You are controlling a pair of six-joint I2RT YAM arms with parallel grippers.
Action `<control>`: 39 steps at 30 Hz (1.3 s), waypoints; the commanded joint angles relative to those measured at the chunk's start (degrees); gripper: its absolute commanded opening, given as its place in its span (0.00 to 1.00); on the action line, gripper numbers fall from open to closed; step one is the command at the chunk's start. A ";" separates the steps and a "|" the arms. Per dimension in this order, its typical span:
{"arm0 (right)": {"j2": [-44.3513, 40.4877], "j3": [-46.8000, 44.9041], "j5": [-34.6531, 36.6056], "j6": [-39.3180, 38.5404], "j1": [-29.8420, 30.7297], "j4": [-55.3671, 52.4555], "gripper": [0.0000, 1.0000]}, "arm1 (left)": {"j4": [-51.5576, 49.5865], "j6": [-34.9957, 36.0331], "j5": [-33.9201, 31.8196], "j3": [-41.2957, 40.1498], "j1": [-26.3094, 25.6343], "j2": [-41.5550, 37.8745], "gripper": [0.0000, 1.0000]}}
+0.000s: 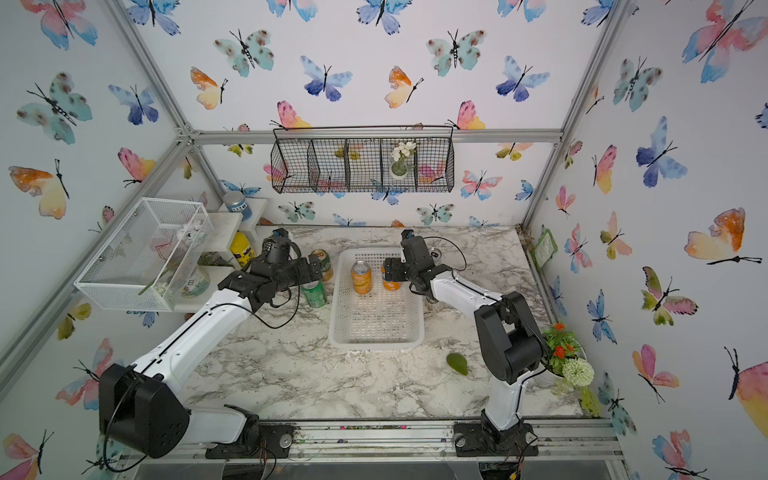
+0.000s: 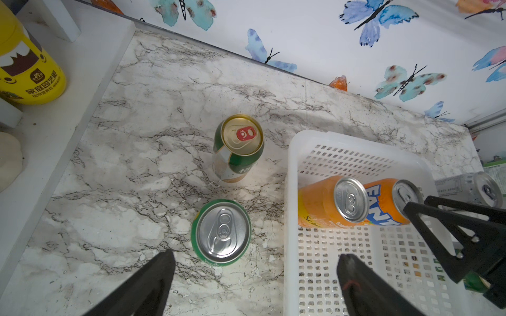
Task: Take out the drinks from the basket
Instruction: Pick up the drink from the basket.
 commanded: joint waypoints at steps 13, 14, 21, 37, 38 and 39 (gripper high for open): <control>7.53 7.43 4.76 -2.44 1.56 -3.43 0.82 | -0.29 0.32 2.48 -0.38 0.26 1.45 0.99; 7.85 7.49 4.71 -2.51 1.71 -3.59 0.82 | -0.29 0.18 2.50 -0.51 0.31 1.48 0.99; 9.57 7.83 5.06 -3.50 2.00 -4.56 0.80 | -0.29 0.01 2.69 -0.51 0.27 1.89 0.99; 4.93 8.61 3.67 -4.90 2.15 -6.34 0.60 | -0.29 0.00 2.97 -0.42 0.27 2.42 0.99; 3.79 8.29 3.51 -4.97 2.17 -6.41 0.59 | -0.29 -0.02 3.00 -0.42 0.30 2.48 0.99; 2.72 8.03 3.25 -4.95 2.18 -6.50 0.59 | -0.29 0.04 3.12 -0.43 0.27 2.42 0.99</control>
